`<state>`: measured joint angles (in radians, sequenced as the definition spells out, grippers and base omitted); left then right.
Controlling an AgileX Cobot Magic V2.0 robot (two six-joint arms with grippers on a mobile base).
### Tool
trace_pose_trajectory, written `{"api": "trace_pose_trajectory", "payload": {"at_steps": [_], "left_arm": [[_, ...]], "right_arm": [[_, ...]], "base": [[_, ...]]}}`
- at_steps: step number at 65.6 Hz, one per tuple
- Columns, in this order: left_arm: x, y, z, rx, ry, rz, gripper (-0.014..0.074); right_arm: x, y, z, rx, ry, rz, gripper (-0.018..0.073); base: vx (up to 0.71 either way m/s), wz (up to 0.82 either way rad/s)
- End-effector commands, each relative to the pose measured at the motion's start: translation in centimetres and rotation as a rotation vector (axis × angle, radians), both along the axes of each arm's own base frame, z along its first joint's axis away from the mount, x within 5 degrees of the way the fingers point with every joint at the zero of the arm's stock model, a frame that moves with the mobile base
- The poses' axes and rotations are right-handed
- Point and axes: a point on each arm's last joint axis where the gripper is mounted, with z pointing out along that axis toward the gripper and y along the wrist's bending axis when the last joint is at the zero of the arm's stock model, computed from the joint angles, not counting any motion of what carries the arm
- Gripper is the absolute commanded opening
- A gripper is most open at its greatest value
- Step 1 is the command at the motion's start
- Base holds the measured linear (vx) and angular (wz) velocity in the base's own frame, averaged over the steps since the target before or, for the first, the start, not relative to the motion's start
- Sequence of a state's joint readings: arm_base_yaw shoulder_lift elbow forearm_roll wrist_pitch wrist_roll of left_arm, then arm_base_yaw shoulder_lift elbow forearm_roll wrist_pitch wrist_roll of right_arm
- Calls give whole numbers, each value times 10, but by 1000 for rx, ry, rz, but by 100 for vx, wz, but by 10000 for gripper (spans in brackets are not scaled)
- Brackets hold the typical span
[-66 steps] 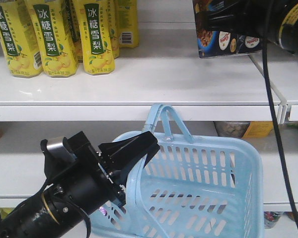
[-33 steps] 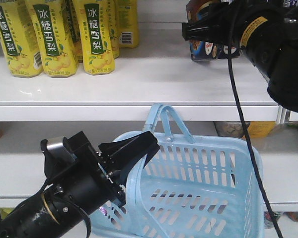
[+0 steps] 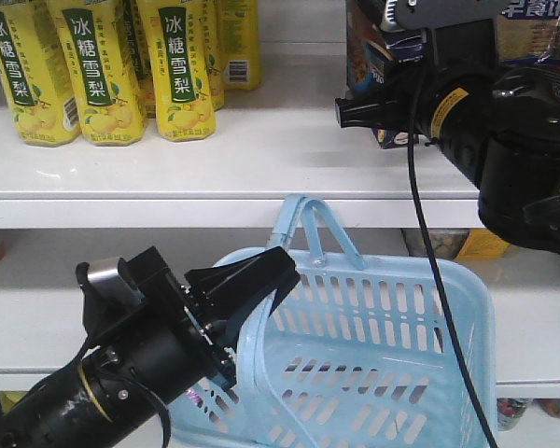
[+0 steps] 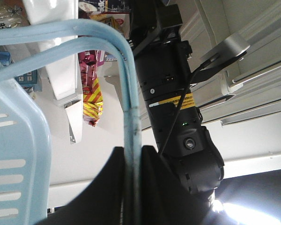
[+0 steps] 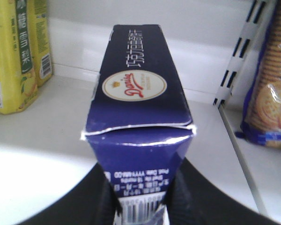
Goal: Left arm holds basket, right arm returns cookies
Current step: 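Raise the Chocofello box with the right gripper onto the upper shelf, then open the right gripper to release the box on the shelf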
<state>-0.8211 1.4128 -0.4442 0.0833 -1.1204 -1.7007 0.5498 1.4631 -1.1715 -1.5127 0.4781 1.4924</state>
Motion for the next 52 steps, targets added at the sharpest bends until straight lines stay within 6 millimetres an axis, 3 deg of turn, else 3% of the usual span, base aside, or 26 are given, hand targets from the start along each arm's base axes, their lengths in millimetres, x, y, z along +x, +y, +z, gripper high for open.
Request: {"api": "trace_pose_trajectory", "payload": {"at_steps": [1, 16, 23, 42, 52], "left_arm": [[13, 14, 25, -161, -54, 149, -3], [13, 14, 25, -161, -54, 149, -3], [13, 14, 25, -161, -54, 149, -3], [13, 14, 25, -161, -54, 149, -3], [13, 14, 25, -161, -54, 149, -3]], "right_arm": [[-5, -5, 10, 62, -27, -16, -3], [-4, -5, 12, 26, -50, -6, 43], [-5, -5, 13, 28, -52, -1, 124], [-11, -8, 24, 40, -83, 7, 455], [-14, -11, 28, 45, -96, -4, 537]], "base": [[0, 0], [0, 0], [0, 0], [0, 0], [0, 0]]}}
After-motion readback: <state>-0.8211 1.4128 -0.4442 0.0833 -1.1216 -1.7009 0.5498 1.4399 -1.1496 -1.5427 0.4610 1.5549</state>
